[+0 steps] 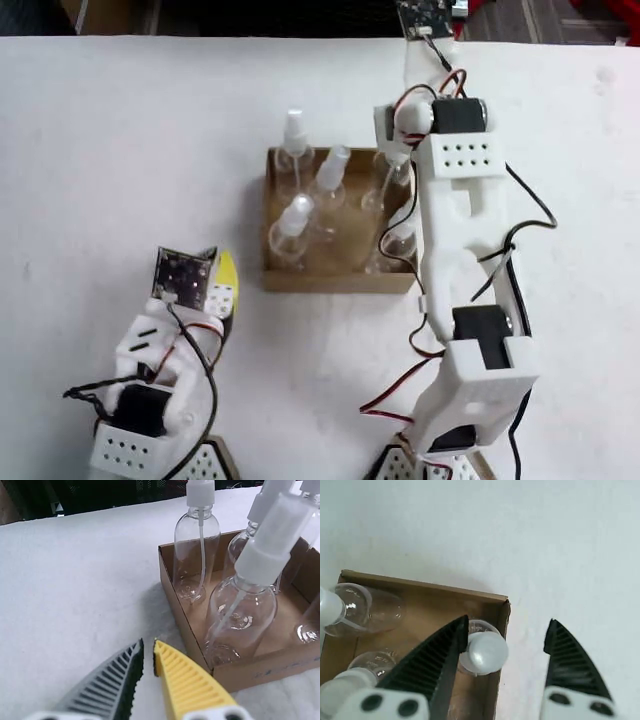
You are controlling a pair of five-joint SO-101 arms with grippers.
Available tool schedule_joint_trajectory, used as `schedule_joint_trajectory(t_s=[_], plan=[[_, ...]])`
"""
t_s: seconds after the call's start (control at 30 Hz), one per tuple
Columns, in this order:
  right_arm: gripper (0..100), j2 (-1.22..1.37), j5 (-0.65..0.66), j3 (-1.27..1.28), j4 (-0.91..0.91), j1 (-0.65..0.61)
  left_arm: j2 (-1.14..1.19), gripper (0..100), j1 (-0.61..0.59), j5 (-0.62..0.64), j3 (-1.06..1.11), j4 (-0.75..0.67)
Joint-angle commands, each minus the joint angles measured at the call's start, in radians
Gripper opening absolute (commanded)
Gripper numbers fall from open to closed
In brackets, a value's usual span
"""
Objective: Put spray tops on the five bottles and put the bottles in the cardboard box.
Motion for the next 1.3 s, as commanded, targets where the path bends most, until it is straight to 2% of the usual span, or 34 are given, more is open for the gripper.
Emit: schedule_joint_trajectory(t_s=[0.0,0.4,0.47,0.57,0.67,0.77,0.83,0.93,1.1,1.27], plan=[[21.2,-0.087,0.014,-0.02,0.01,-0.013,-0.008,4,0.015,-0.012,-0.003,0.003],[20.0,-0.348,0.006,-0.012,0.03,-0.004,-0.008,4,0.013,-0.012,-0.002,0.003],[15.8,-0.403,0.005,-0.017,0.074,-0.012,-0.008,4,0.013,-0.012,-0.002,0.003],[0.6,-0.503,0.005,-0.017,0.127,-0.012,-0.008,4,0.008,-0.012,-0.002,0.003],[6.1,-0.607,0.005,-0.012,0.183,-0.004,-0.008,4,0.005,-0.012,-0.003,0.003],[4.5,-0.691,0.005,-0.011,0.257,0.022,-0.008,4,0.001,-0.015,-0.006,0.003],[1.3,-0.731,0.005,-0.011,0.306,0.033,-0.008,4,-0.042,-0.037,-0.025,0.003],[1.6,-0.766,0.005,0.006,0.364,0.035,-0.008,4,-0.128,-0.035,-0.049,0.003],[1.5,-0.825,0.005,0.129,0.367,0.035,-0.008,4,-0.219,-0.035,-0.14,0.015],[1.5,-0.977,0.005,0.253,0.367,0.035,-0.005,4,-0.266,-0.046,-0.416,0.25]])
